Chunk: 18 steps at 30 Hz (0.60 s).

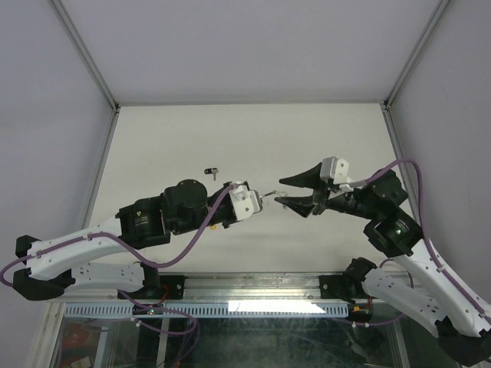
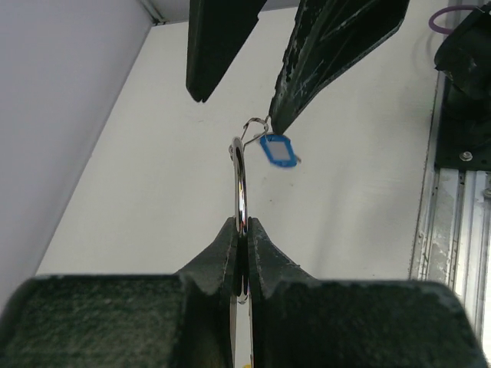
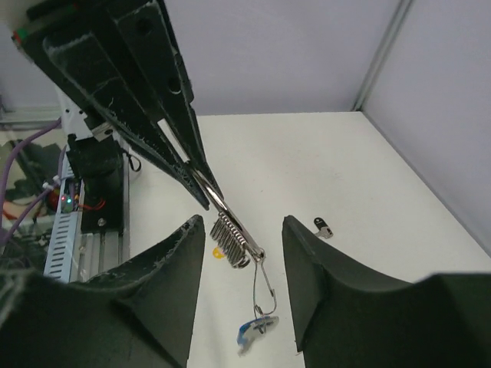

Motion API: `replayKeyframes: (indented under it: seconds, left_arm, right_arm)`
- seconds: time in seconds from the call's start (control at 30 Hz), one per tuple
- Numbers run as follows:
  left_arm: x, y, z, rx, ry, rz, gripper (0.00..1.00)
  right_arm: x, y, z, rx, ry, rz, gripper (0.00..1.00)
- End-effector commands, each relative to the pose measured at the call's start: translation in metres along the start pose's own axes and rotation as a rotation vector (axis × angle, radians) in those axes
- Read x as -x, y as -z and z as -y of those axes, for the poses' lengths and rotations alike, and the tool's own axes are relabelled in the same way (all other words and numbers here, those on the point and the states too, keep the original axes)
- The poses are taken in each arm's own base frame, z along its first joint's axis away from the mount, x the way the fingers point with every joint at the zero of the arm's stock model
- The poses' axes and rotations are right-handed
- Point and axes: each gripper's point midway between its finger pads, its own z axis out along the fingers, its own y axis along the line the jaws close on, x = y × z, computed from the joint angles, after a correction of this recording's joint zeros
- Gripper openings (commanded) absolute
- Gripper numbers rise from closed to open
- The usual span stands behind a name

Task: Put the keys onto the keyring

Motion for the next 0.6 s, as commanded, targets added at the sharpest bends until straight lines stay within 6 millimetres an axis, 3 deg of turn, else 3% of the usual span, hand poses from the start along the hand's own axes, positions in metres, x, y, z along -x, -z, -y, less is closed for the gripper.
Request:
replayKeyframes:
  seconds: [0.0,0.57]
  left_arm:
    - [0.026,0.009,0.004,-0.059,0.027,0.061,0.00]
    - [0.030,0.009,0.004,-0.074,0.020,0.060,0.00]
  right_arm:
    - [0.019,-0.006,-0.017,0.134,0.130,0.085,0.48]
    - [-0.002,-0.020,-0.030,0.292,0.136,-0.003,0.30]
